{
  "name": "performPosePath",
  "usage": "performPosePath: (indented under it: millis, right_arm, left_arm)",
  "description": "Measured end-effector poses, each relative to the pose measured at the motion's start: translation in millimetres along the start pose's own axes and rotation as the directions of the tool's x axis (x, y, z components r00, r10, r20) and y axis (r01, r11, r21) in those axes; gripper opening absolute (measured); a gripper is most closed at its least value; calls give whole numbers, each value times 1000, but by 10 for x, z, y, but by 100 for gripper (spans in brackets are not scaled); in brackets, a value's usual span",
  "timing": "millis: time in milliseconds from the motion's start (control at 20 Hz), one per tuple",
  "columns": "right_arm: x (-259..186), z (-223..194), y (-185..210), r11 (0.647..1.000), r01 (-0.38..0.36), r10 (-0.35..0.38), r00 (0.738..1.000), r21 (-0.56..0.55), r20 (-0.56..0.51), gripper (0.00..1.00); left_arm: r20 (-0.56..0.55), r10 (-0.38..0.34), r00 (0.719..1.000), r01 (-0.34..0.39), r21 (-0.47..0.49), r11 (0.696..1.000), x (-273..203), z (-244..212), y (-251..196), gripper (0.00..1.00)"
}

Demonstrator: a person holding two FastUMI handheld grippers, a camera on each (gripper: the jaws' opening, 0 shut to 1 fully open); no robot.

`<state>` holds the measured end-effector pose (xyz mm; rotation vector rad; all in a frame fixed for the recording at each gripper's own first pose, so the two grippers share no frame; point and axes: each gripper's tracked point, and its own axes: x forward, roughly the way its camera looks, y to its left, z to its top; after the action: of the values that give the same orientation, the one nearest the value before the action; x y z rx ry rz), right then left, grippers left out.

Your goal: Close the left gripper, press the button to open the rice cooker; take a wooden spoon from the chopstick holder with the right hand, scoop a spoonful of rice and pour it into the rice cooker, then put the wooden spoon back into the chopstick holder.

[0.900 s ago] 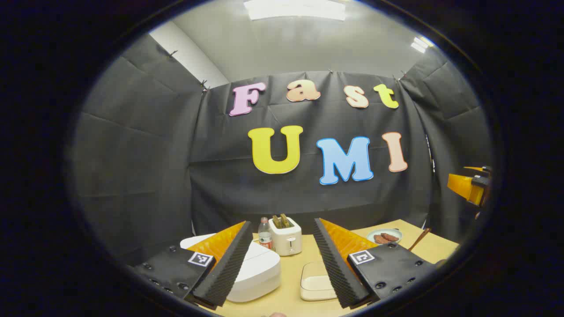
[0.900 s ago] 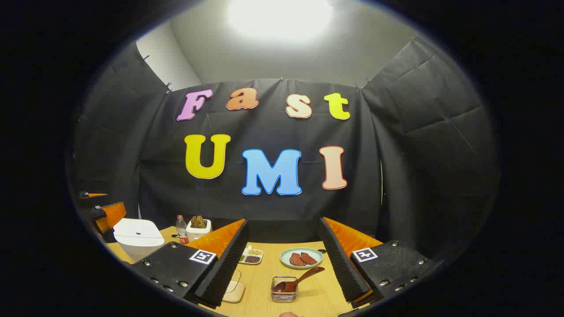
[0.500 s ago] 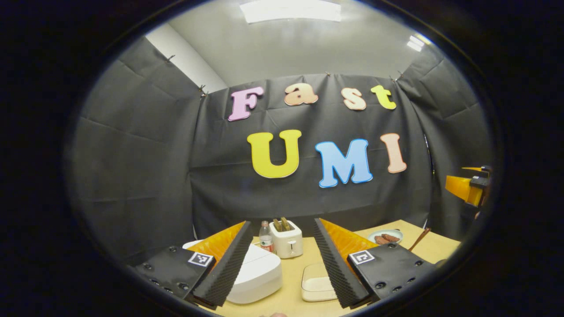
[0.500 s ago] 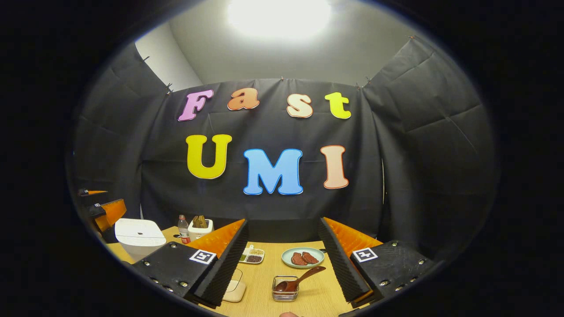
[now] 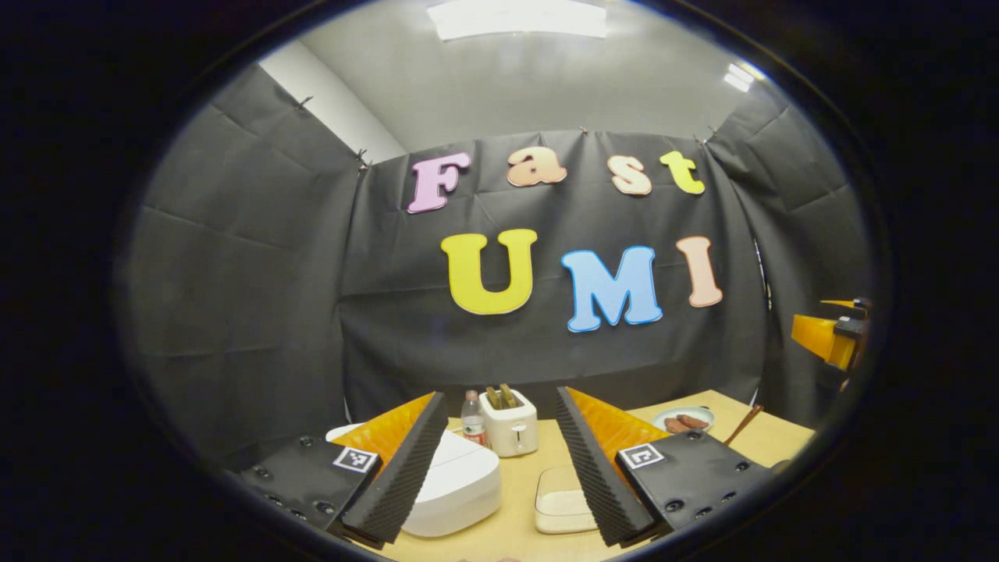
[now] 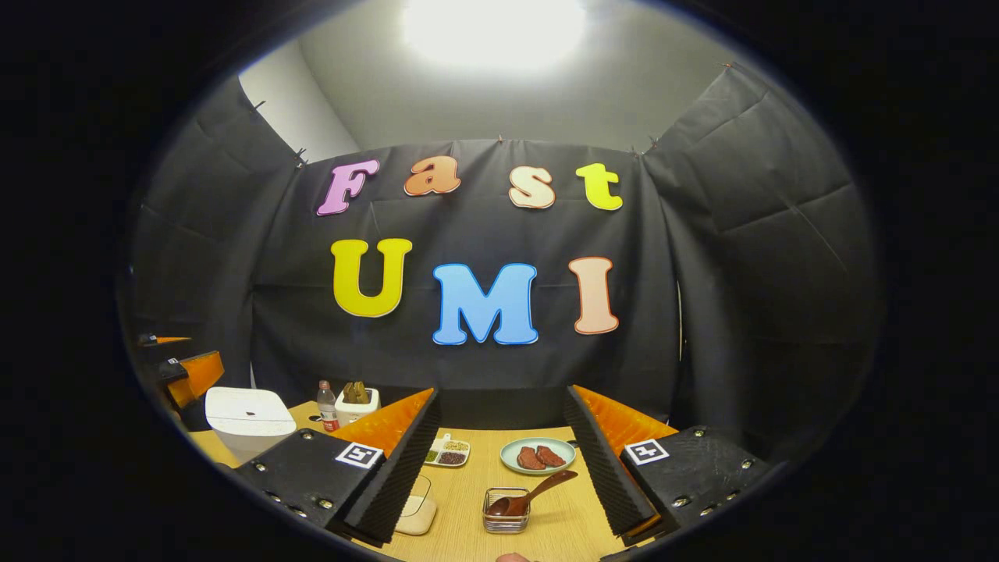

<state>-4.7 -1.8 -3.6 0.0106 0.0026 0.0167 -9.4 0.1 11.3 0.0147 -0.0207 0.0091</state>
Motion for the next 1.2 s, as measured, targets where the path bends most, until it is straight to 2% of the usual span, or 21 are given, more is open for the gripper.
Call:
performPosePath:
  millis: [250,450,650,800,900,1200]
  right_arm:
    - [-22,3,4,1000,-4,4,1000,1,3,97]
    - [-18,-14,13,1000,-7,7,1000,1,-1,97]
    - [-44,-21,31,1000,-12,12,1000,3,-4,97]
    - [-42,-24,44,1000,-13,13,1000,-1,-5,97]
    - [-49,30,50,1000,-10,10,1000,3,15,97]
    - [-40,22,120,1000,-14,14,1000,-8,17,97]
  left_arm:
    - [8,4,1000,-4,7,1000,-4,38,38,98]
    - [13,6,1000,-7,19,1000,-12,68,70,84]
    - [19,14,1000,-15,15,1000,-17,98,126,57]
    - [26,35,999,-35,1,999,-11,119,232,20]
    - [41,65,997,-66,9,998,31,129,353,9]
    - [-9,50,999,-50,-13,999,255,-61,547,9]
